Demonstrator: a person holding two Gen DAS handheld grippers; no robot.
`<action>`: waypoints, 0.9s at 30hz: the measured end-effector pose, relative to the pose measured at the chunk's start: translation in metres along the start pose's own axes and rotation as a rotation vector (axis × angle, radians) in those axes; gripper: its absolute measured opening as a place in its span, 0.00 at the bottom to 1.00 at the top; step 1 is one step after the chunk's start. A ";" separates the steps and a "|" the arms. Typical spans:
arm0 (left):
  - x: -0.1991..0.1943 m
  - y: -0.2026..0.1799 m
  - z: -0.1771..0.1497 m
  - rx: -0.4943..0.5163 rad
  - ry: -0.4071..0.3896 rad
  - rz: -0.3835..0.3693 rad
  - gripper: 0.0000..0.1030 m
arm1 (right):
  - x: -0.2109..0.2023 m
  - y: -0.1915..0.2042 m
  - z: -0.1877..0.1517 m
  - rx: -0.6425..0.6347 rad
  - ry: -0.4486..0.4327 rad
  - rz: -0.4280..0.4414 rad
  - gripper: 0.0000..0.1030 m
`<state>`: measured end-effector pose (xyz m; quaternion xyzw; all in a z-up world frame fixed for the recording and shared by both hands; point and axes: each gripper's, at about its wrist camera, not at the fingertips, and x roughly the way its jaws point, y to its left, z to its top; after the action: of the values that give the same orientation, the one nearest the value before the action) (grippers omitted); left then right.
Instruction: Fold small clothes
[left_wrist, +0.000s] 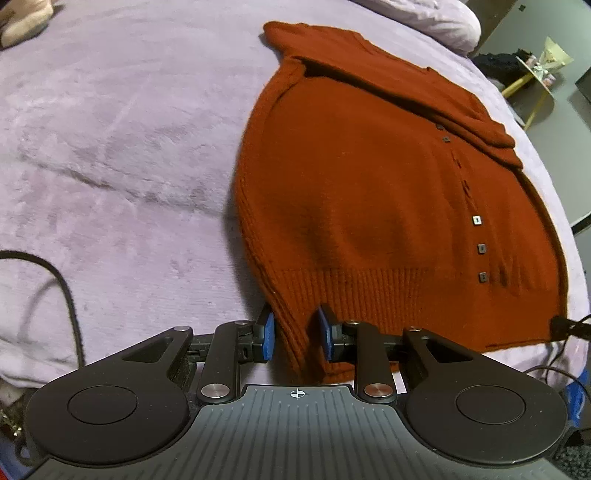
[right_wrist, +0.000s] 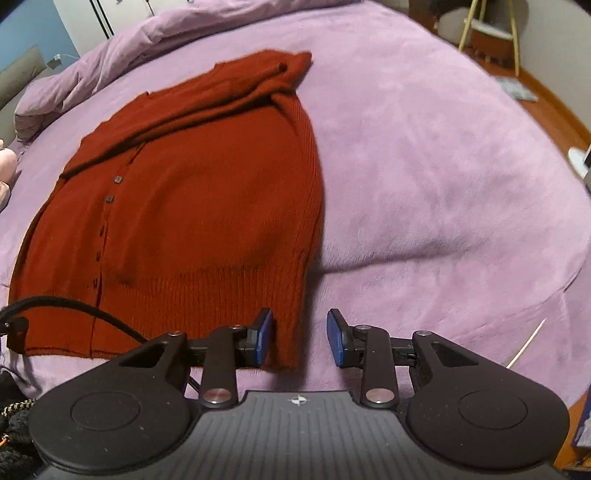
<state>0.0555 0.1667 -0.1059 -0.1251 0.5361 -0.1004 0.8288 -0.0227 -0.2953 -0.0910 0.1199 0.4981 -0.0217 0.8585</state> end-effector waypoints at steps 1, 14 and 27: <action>0.000 0.001 0.001 0.000 0.003 -0.003 0.23 | 0.004 0.000 0.000 0.004 0.007 0.016 0.29; -0.028 -0.005 0.077 -0.077 -0.191 -0.163 0.08 | 0.004 -0.027 0.062 0.248 -0.180 0.370 0.04; 0.025 -0.007 0.167 -0.082 -0.307 0.023 0.09 | 0.059 0.001 0.147 0.147 -0.326 0.179 0.05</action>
<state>0.2177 0.1688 -0.0599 -0.1666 0.4082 -0.0485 0.8962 0.1326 -0.3230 -0.0719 0.2210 0.3370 -0.0007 0.9152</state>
